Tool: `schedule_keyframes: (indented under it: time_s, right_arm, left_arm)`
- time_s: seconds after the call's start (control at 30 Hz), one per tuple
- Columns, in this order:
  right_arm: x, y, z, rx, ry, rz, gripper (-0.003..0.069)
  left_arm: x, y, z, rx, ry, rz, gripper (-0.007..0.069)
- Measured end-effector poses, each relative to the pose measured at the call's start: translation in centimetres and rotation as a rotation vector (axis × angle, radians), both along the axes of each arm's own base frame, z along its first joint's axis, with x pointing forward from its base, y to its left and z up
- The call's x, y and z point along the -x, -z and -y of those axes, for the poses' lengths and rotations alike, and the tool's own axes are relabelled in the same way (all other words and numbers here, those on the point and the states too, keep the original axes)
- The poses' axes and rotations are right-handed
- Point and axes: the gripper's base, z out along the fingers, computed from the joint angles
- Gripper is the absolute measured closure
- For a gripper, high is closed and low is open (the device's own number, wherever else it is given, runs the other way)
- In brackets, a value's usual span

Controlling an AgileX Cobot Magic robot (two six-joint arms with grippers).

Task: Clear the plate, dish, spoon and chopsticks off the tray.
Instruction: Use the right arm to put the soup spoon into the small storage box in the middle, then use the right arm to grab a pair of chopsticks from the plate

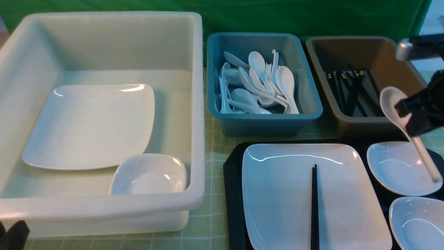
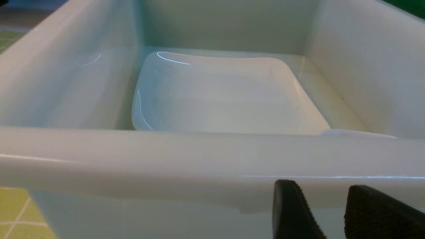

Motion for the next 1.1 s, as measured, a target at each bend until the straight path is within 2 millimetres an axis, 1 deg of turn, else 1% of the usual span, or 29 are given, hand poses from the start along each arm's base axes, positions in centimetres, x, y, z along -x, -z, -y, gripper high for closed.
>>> schedule_keyframes:
  time_s: [0.03, 0.1, 0.13, 0.17, 0.2, 0.3, 0.33, 0.4, 0.43, 0.47, 0.53, 0.57, 0.63, 0.7, 0.73, 0.8, 0.83, 0.87, 0.93, 0.97, 1.0, 1.03, 1.07, 1.1]
  right_arm:
    - [-0.2, -1.2, -1.7, -0.04, -0.041, 0.06, 0.0638]
    - [-0.4, -2.0, -3.3, -0.061, -0.083, 0.109, 0.0638]
    - [-0.7, -2.5, -4.4, -0.076, -0.111, 0.14, 0.0638]
    - [-1.5, -3.0, -6.3, -0.101, -0.142, 0.19, 0.0638]
    - [-1.8, -3.1, -6.7, -0.108, -0.147, 0.202, 0.0638]
    - [-3.7, -3.3, -8.9, -0.146, -0.156, 0.273, 0.0638]
    - [-5.4, -3.1, -10.0, -0.172, -0.144, 0.315, 0.0638]
    - [-7.1, -2.5, -11.0, -0.192, -0.132, 0.351, 0.0638]
    - [-8.6, -1.8, -11.6, -0.205, -0.12, 0.382, 0.0637]
    - [-9.2, -1.4, -11.8, -0.212, -0.112, 0.394, 0.0636]
    - [-11.4, 0.2, -12.5, -0.228, -0.092, 0.447, 0.0631]
    - [-11.7, 0.5, -12.6, -0.232, -0.087, 0.455, 0.0629]
    - [-13.0, 2.0, -13.1, -0.252, -0.058, 0.483, 0.0619]
    - [-14.3, 4.4, -13.4, -0.276, -0.011, 0.478, 0.0557]
    - [-14.4, 4.6, -13.5, -0.279, -0.006, 0.473, 0.0544]
    - [-14.5, 5.4, -13.5, -0.283, 0.008, 0.453, 0.0481]
    - [-14.5, 5.6, -13.6, -0.284, 0.015, 0.437, 0.041]
    - [-14.4, 5.6, -13.5, -0.28, 0.013, 0.426, 0.0369]
    - [-14.1, 4.9, -13.5, -0.266, -0.005, 0.406, 0.031]
    - [-13.7, 4.2, -13.4, -0.252, -0.027, 0.392, 0.0292]
    - [-13.7, 4.2, -13.4, -0.25, -0.028, 0.385, 0.0289]
    - [-12.8, 2.3, -13.0, -0.216, -0.08, 0.363, 0.029]
    - [-12.7, 2.0, -13.0, -0.212, -0.085, 0.36, 0.0292]
    - [-11.9, 0.6, -12.6, -0.193, -0.115, 0.345, 0.0309]
  left_arm:
    - [0.0, 0.0, 0.0, -0.002, 0.0, 0.0, 0.04]
    - [0.0, 0.0, 0.0, -0.001, 0.0, 0.0, 0.04]
    - [0.0, 0.0, 0.0, 0.0, 0.0, 0.0, 0.04]
    - [0.0, 0.0, 0.0, 0.0, 0.0, 0.0, 0.04]
    - [0.0, 0.0, 0.0, 0.0, 0.0, 0.0, 0.04]
    - [0.0, 0.0, 0.0, 0.0, 0.0, 0.0, 0.04]
    - [0.0, 0.0, 0.0, 0.0, 0.0, 0.0, 0.04]
    - [0.0, 0.0, 0.0, 0.0, 0.0, 0.0, 0.04]
    - [0.0, 0.0, 0.0, 0.0, 0.0, 0.0, 0.04]
    - [0.0, 0.0, 0.0, 0.0, 0.0, 0.0, 0.04]
    - [0.0, 0.0, 0.0, 0.001, 0.0, 0.0, 0.04]
    - [0.0, 0.0, 0.0, 0.001, 0.0, 0.0, 0.04]
    - [0.0, 0.0, 0.0, 0.001, 0.0, 0.0, 0.04]
    - [0.0, 0.0, 0.0, 0.001, 0.0, 0.0, 0.04]
    - [0.0, 0.0, 0.0, 0.001, 0.0, 0.0, 0.04]
    - [0.0, 0.0, 0.0, 0.001, 0.0, 0.0, 0.04]
    - [0.0, 0.0, 0.0, 0.001, 0.0, 0.0, 0.04]
    - [0.0, 0.0, 0.0, 0.001, 0.0, 0.0, 0.04]
    - [0.0, 0.0, 0.0, 0.001, 0.0, 0.0, 0.04]
    - [0.0, 0.0, 0.0, 0.001, 0.0, 0.0, 0.04]
    - [0.0, 0.0, 0.0, 0.001, 0.0, 0.0, 0.04]
    - [0.0, 0.0, 0.0, 0.001, 0.0, 0.0, 0.04]
    - [0.0, 0.0, 0.0, 0.001, 0.0, 0.0, 0.04]
    - [0.0, 0.0, 0.0, 0.002, 0.0, 0.0, 0.04]
